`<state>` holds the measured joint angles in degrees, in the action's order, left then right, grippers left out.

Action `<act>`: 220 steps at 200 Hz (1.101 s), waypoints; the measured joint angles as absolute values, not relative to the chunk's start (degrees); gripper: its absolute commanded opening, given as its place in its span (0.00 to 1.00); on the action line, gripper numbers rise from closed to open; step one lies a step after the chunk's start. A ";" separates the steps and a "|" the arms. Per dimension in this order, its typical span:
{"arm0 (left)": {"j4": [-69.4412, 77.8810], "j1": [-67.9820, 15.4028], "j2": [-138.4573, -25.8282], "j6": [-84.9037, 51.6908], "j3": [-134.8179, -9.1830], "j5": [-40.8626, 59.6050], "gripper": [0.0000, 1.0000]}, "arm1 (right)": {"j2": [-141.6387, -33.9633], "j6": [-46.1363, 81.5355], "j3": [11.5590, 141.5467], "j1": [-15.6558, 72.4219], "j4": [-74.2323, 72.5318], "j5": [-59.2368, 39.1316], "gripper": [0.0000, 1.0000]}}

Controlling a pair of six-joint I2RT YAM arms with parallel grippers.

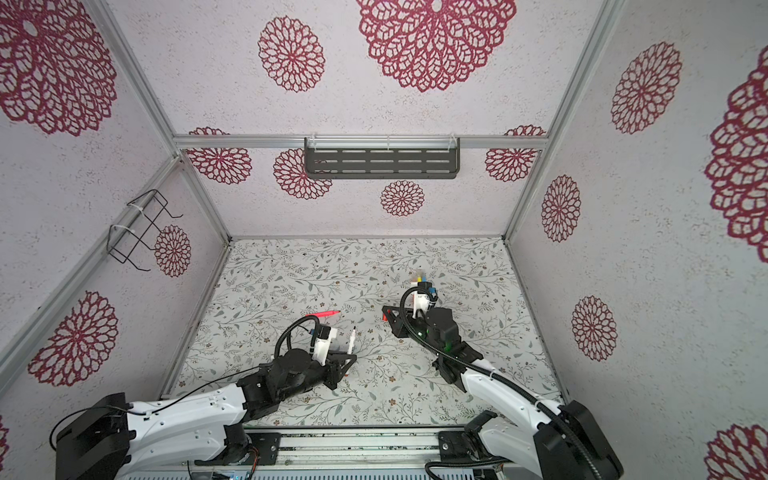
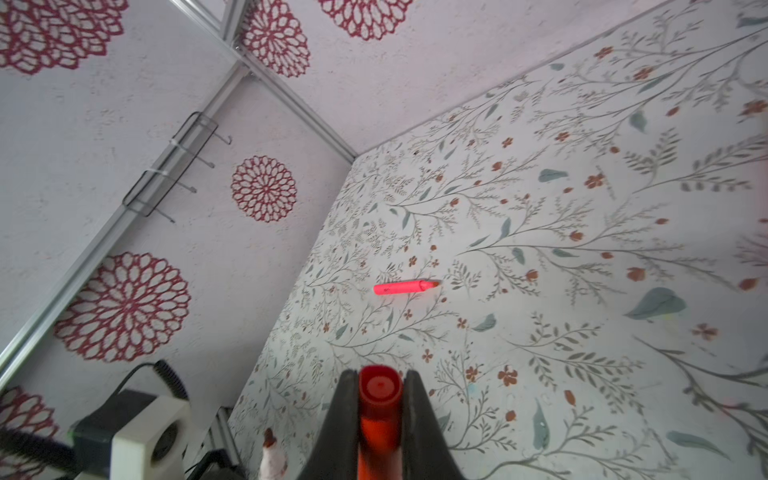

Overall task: Insert the pens into the pen caps
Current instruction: 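Carry the red cap with the right gripper above the white marker tip, then lower the red cap with the right gripper onto the left-held marker tip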

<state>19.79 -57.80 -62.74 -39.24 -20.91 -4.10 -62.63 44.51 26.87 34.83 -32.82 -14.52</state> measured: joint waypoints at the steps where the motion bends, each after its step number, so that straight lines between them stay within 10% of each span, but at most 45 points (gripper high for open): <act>1: 19.86 -57.80 -62.76 -39.24 -20.95 -4.08 0.00 | -62.70 44.60 26.85 34.83 -33.06 -14.68 0.08; 220: 22.48 -58.13 -61.52 -39.75 -22.26 -2.46 0.00 | -74.48 51.88 26.83 39.81 -60.53 -21.54 0.05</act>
<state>22.48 -58.13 -61.52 -39.75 -22.26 -2.46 -74.48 51.88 26.83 39.81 -60.53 -21.54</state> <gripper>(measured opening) 0.190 0.163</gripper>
